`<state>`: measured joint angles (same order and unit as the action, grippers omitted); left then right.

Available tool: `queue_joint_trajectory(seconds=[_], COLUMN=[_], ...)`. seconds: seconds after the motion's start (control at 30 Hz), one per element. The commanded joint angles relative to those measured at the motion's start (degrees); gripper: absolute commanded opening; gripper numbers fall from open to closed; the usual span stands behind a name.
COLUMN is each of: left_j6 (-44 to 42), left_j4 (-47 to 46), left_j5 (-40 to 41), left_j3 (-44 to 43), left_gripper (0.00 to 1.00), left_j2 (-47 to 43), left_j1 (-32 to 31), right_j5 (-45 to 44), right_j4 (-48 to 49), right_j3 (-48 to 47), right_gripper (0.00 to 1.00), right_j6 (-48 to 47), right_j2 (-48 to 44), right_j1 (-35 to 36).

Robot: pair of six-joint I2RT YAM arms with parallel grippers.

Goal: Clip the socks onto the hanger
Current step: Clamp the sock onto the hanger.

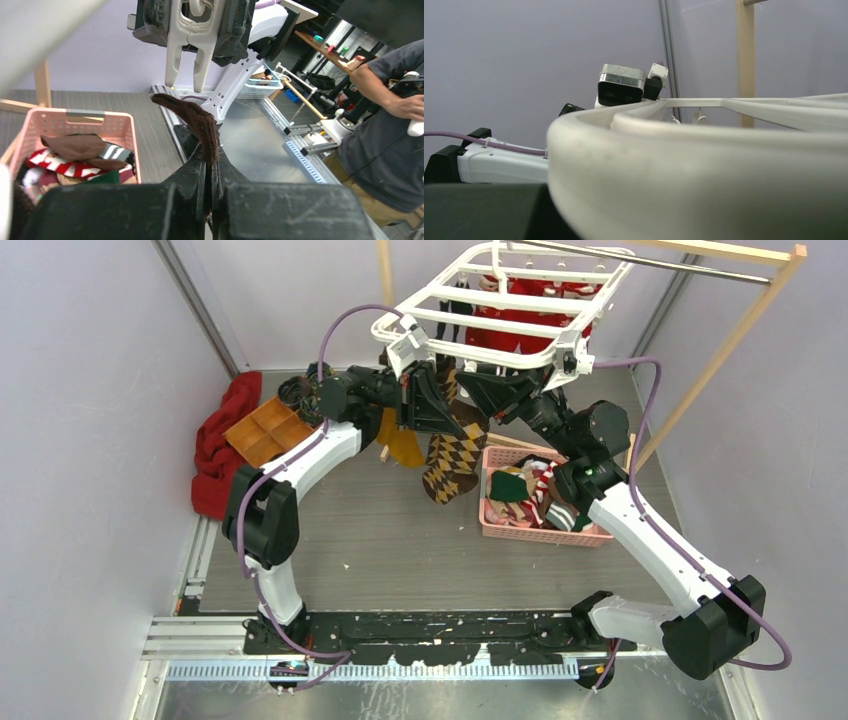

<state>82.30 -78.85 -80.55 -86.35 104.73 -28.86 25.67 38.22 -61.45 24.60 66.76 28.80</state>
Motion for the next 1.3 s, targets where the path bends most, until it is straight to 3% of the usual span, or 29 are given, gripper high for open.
queue_joint_trajectory(seconds=[0.0, 0.33, 0.6, 0.77, 1.03, 1.27], left_j6=[-5.9, -17.0, -21.7, -31.9, -54.8, -55.1], left_j4=[-3.1, 1.0, 2.6, 13.0, 39.2, 38.2], left_j5=[1.4, 4.1, 5.9, 7.7, 12.7, 12.5], left_j3=[1.0, 14.0, 18.7, 21.1, 20.0, 15.9], left_gripper=[0.0, 0.0, 0.0, 0.0, 0.0, 0.0], left_j2=[-2.2, -4.2, -6.5, -12.6, -23.4, -21.2], left_j1=[0.5, 2.1, 2.1, 2.1, 2.0, 1.9], right_j5=[2.3, 1.0, 0.8, 0.9, 1.4, 1.7], right_j4=[2.8, 2.0, 1.5, 1.4, 1.8, 2.0], right_j3=[-2.2, -1.8, -1.6, -1.6, -2.0, -2.5], right_gripper=[0.06, 0.06, 0.06, 0.06, 0.06, 0.06], right_j6=[1.3, -0.3, -0.9, -0.9, 0.0, 0.9], right_j2=[-0.4, -0.5, -0.4, -0.3, 0.0, 0.2], right_j1=[0.3, 0.2, 0.3, 0.2, 0.2, 0.2])
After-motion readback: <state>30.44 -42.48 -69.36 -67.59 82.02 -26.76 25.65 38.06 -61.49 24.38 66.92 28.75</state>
